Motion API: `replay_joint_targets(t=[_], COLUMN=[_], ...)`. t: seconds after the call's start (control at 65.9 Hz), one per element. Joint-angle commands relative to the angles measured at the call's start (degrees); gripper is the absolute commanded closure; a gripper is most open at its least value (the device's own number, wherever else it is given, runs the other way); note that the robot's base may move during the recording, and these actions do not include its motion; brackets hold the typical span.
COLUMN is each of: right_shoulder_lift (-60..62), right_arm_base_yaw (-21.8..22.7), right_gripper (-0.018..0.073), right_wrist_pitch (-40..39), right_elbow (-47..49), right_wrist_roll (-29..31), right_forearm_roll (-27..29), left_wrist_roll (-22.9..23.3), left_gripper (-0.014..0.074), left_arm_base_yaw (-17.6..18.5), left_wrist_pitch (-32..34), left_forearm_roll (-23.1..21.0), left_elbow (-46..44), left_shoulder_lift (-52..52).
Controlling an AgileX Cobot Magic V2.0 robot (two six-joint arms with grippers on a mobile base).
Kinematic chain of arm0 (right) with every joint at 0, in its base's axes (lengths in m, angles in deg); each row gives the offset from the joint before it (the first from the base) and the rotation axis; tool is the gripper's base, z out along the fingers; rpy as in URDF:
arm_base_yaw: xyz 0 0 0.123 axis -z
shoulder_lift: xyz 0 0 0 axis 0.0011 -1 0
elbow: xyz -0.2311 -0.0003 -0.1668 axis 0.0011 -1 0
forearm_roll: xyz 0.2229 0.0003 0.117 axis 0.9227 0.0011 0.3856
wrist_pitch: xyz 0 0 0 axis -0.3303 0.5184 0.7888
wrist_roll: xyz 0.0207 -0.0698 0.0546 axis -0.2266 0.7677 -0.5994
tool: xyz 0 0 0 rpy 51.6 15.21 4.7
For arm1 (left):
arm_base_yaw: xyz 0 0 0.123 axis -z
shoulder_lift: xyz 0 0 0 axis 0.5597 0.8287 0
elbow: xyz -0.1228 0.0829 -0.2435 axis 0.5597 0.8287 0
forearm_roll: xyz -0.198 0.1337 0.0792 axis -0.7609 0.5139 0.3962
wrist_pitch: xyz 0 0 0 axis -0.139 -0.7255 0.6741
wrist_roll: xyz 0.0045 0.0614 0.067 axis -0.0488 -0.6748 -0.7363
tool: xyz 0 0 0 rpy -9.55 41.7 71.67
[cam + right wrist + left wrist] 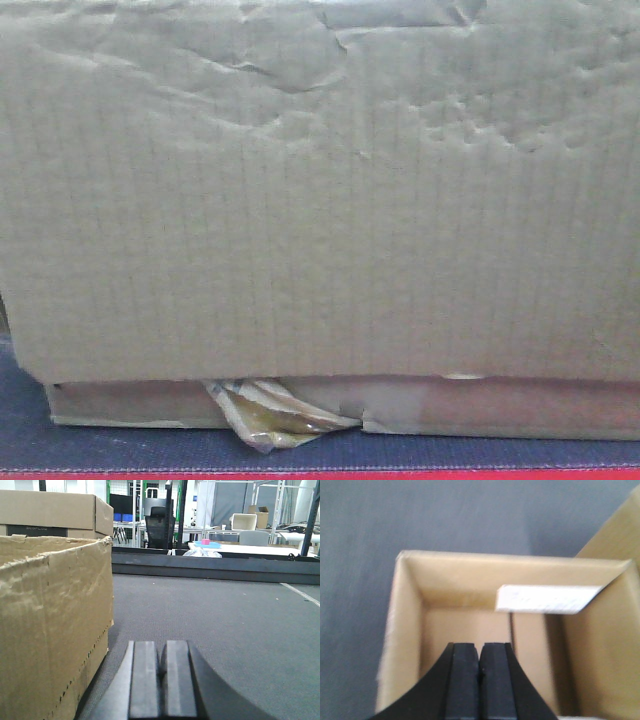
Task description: Stack two boxes on right shelf middle
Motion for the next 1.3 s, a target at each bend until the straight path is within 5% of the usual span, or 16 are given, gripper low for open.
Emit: replay_joint_targets(t=[0.0, 0.152, 0.288, 0.561, 0.667, 1.077, 1.289], right_shoulder_lift=[0.15, 0.15, 0.15, 0.15, 0.15, 0.15, 0.15], right_arm_base_yaw=[0.2, 0.2, 0.2, 0.2, 0.2, 0.2, 0.2], right_gripper=[0.0721, 0.0721, 0.0721, 0.0721, 0.0721, 0.0721, 0.0721], right_wrist_pitch=[-0.97, -0.97, -0.97, -0.97, -0.97, -0.97, -0.97], right_elbow=[0.0, 0.0, 0.0, 0.0, 0.0, 0.0, 0.0], right_wrist_roll=[0.2, 0.2, 0.2, 0.2, 0.2, 0.2, 0.2], right_forearm_roll=[0.03, 0.03, 0.03, 0.03, 0.03, 0.03, 0.03], left_wrist_roll=[-8.83, -15.69, -17.1, -17.12, -17.12, -17.12, -17.12], left_gripper=[0.0707, 0.0707, 0.0697, 0.0261, 0.0174, 0.0187, 0.0351], left_arm_base_yaw=[-4.2, -11.45, -12.43, -12.32, -12.32, -9.85, -9.85], left_wrist_pitch=[-2.84, -3.35, -3.11, -0.49, 0.24, -0.12, -0.12], left_forearm_roll=[-7.17, -10.72, -10.42, -11.4, -13.05, -8.99, -8.43], left_elbow=[-2.04, -3.16, -3.16, -3.16, -3.16, -3.16, -3.16], left_shoulder_lift=[0.73, 1.93, 3.47, 8.12, 10.43, 18.83, 19.41])
